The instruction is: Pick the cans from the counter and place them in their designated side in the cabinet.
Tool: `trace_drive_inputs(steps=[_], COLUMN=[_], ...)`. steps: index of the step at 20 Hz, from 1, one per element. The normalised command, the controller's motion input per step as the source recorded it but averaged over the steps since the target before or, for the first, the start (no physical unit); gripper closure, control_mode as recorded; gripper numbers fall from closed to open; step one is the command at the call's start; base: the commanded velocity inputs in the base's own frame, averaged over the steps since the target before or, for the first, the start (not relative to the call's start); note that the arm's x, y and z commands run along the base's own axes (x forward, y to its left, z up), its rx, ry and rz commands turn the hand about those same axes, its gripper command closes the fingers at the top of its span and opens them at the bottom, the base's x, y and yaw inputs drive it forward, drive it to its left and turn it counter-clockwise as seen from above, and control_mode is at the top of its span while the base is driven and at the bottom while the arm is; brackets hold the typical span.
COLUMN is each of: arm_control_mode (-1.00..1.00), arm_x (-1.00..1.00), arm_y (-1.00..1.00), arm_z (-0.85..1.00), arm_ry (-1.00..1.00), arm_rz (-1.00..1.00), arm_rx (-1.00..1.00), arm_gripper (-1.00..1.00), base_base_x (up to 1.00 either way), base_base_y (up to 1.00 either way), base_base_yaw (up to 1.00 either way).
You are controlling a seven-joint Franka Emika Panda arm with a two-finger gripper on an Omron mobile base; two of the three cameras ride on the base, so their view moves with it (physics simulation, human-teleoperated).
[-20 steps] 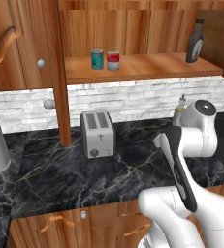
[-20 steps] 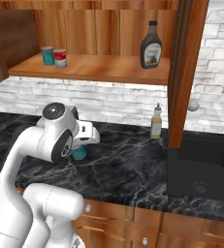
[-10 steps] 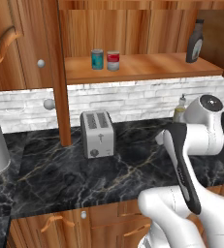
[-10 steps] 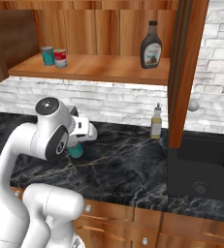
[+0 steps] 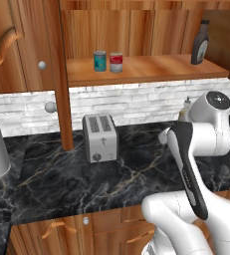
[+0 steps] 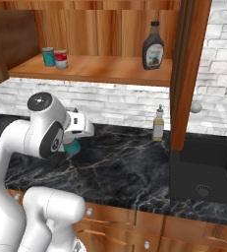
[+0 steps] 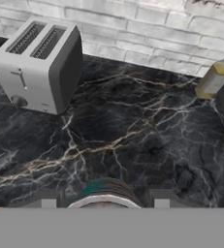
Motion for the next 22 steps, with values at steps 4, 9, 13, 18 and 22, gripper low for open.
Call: trace_drive_inputs(steps=[4,9,13,18,22], arm_control_mode=[-1.0,-1.0,-1.0,-1.0,-1.0], arm_x=[0.0,-0.09,-0.07,0.0,0.0], arm_y=[0.11,0.08,0.09,0.09,0.05], arm_z=[0.24,0.24,0.24,0.2,0.21], arm_ry=[-0.05,-0.08,-0.08,-0.09,-0.08], arm_rz=[0.0,0.0,0.0,0.0,0.0], arm_rx=[0.0,0.0,0.0,0.0,0.0], arm_gripper=[1.0,1.0,1.0,1.0,1.0], base_base_x=[0.0,0.0,0.0,0.0,0.0], base_base_y=[0.0,0.0,0.0,0.0,0.0], base_base_yaw=[0.0,0.0,0.0,0.0,0.0])
